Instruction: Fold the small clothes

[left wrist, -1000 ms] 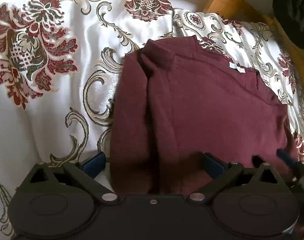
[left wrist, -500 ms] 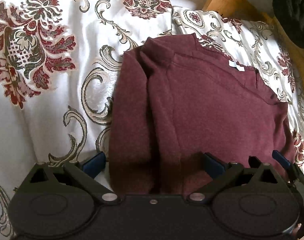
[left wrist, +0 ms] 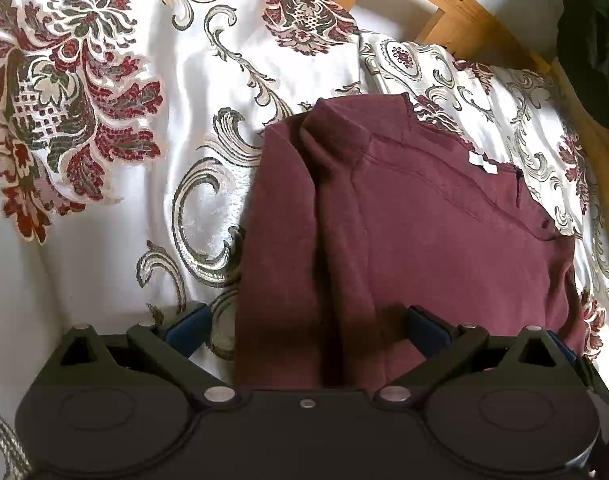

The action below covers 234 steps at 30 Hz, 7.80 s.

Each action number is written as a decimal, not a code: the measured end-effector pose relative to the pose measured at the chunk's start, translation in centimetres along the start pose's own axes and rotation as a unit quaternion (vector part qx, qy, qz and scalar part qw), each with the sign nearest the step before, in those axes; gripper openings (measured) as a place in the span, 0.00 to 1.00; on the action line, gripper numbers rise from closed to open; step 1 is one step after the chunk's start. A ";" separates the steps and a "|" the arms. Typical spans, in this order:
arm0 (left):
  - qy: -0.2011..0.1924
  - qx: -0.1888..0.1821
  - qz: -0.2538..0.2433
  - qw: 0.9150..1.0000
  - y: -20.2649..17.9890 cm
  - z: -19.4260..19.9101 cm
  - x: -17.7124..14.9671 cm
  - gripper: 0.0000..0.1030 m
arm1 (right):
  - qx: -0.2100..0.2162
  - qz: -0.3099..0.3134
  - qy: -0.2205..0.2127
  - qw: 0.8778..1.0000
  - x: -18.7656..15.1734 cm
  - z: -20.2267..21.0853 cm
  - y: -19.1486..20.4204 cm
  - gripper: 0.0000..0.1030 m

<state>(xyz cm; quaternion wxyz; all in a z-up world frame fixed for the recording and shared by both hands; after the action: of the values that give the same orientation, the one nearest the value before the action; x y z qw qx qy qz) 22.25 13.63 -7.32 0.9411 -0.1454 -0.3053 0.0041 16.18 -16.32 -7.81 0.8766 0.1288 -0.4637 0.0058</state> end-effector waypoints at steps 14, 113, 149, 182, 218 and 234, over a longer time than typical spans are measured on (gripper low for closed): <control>0.002 0.009 -0.017 1.000 -0.4 -0.1 -0.1 0.99 | 0.001 0.000 0.000 1.000 0.0 0.0 0.0 1.00; -0.129 -0.180 -0.197 0.955 -24.4 7.5 0.9 0.94 | -0.091 -0.056 0.016 0.994 -0.1 6.4 -13.8 1.00; -0.083 -0.030 -0.279 0.956 -18.2 2.2 -4.0 0.99 | 0.176 -0.229 0.087 0.953 9.5 2.2 -8.7 1.00; -0.159 -0.208 -0.258 0.930 -20.6 2.2 -4.0 0.49 | 0.115 -0.161 0.054 0.979 11.0 -0.1 -6.2 0.18; -0.075 -0.240 -0.086 0.964 -16.6 -1.6 -3.5 0.72 | 0.033 -0.112 0.026 0.993 8.8 2.0 -14.6 0.17; -0.046 -0.233 -0.073 0.969 -16.3 -2.8 -4.0 0.83 | 0.074 -0.185 0.020 0.980 8.0 6.8 -16.5 0.87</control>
<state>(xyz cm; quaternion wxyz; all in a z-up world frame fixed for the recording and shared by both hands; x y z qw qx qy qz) 19.30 -3.15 -7.27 0.8640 -0.3373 -0.3506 -0.1294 17.38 -34.74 -1.27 0.8598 0.2767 -0.4121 -0.1197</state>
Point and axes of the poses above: each gripper's, at about its wrist camera, not at the fingertips, and z roughly against the way its jaws point, y to its left, x to its top, the point moved 3 cm from there along -z, roughly the way its jaws point, and after that the axes turned 11 degrees about -z, right-handed, at the moved point
